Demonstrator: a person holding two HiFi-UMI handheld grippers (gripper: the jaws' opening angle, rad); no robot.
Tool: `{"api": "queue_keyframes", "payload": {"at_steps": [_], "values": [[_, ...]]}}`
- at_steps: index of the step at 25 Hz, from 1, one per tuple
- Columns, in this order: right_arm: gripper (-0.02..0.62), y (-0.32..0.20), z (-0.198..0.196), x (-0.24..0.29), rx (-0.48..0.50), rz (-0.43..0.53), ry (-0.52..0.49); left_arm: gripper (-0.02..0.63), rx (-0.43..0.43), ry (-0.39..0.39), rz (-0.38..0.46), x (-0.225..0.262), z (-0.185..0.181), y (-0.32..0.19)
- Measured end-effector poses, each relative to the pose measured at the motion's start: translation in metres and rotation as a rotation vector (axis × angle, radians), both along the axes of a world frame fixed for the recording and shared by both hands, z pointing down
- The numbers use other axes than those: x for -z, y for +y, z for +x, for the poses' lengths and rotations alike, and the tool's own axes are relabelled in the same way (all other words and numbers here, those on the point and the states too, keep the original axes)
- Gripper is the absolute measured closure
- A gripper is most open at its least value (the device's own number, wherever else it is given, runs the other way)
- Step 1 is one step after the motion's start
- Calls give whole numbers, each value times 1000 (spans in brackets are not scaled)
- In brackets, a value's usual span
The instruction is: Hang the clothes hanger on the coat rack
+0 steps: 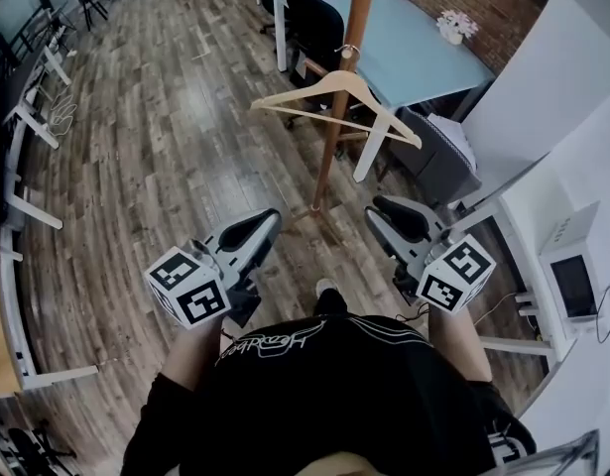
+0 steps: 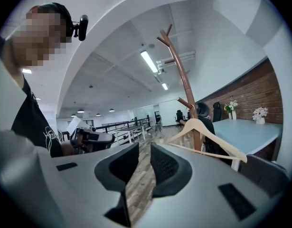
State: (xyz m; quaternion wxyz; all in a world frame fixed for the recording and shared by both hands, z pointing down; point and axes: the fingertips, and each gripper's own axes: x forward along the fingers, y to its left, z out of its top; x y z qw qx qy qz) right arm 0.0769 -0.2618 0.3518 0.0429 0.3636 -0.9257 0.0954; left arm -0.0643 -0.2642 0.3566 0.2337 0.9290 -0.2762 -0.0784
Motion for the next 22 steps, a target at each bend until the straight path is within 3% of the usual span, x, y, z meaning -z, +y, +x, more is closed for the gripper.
{"api": "queue_keyframes", "payload": {"at_steps": [3,12,22], "values": [[532,27,-12,-7,11,-19,-5,598,-30,2,-1,-3,0,23],[555,68,-30,-18,69,-117,-76,598,-89,4,13,-6,-1,60],[555,71,-40,-20,99,-105,-35,598,-93,-13,23,-6,0,66]]}}
